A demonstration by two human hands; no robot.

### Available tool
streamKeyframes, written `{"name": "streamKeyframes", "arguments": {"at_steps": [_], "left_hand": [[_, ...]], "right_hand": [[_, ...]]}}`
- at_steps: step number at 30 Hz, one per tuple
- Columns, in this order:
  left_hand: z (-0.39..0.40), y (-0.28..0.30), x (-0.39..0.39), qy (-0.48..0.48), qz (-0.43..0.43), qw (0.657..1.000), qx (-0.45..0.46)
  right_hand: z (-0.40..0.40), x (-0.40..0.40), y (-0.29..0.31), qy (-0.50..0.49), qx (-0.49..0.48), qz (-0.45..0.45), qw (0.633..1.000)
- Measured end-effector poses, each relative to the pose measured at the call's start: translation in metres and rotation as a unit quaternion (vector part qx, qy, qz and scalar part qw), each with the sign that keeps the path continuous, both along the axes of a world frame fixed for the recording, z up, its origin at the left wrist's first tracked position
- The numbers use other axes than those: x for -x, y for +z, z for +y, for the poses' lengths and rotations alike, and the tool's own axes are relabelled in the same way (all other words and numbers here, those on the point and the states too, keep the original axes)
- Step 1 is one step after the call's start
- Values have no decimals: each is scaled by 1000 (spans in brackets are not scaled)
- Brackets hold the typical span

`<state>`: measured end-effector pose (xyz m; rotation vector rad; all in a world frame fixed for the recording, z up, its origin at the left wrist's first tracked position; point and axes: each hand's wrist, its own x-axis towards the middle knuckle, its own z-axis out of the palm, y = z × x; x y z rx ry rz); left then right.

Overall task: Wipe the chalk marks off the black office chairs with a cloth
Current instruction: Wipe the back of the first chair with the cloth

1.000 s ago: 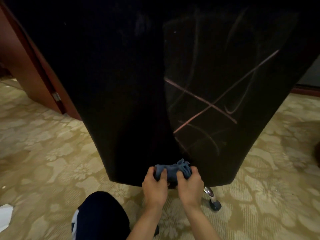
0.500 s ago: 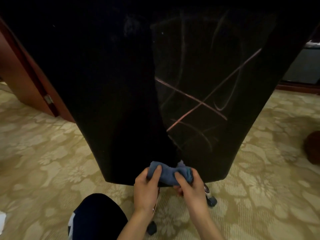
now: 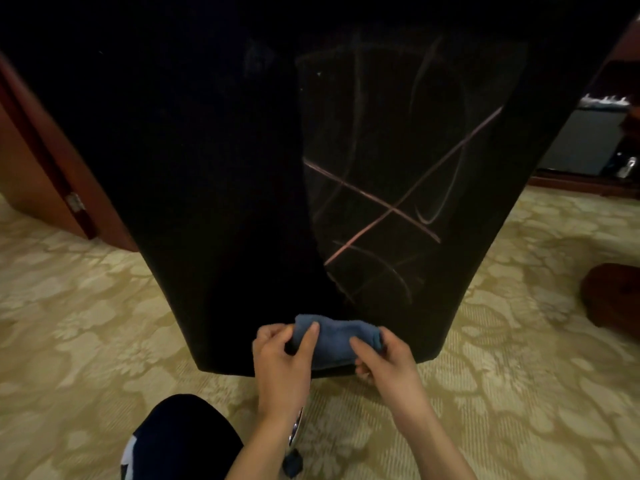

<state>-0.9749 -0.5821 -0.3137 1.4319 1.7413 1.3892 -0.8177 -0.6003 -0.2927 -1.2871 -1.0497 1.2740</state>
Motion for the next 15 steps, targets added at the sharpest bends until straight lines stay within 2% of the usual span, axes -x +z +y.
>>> {"name": "streamKeyframes", "arguments": {"at_steps": [2,4,9,12,15], "left_hand": [[-1,-4,-4,50,94,994,-9],[-5,3,-7,42,85,995,-12],[4,11,-5,26,74,995,65],[5,11,-3,-22,-8,988,151],[1,19,-4,-73,-165,965,190]], "right_hand": [[10,3,-6,-29,22,-26,999],[18,9,-11,-39,43,-14,998],[27,24,-5,-116,7,33,993],[28,28,-2,-140,-7,48,989],[28,30,4,-163,-14,44,986]]}}
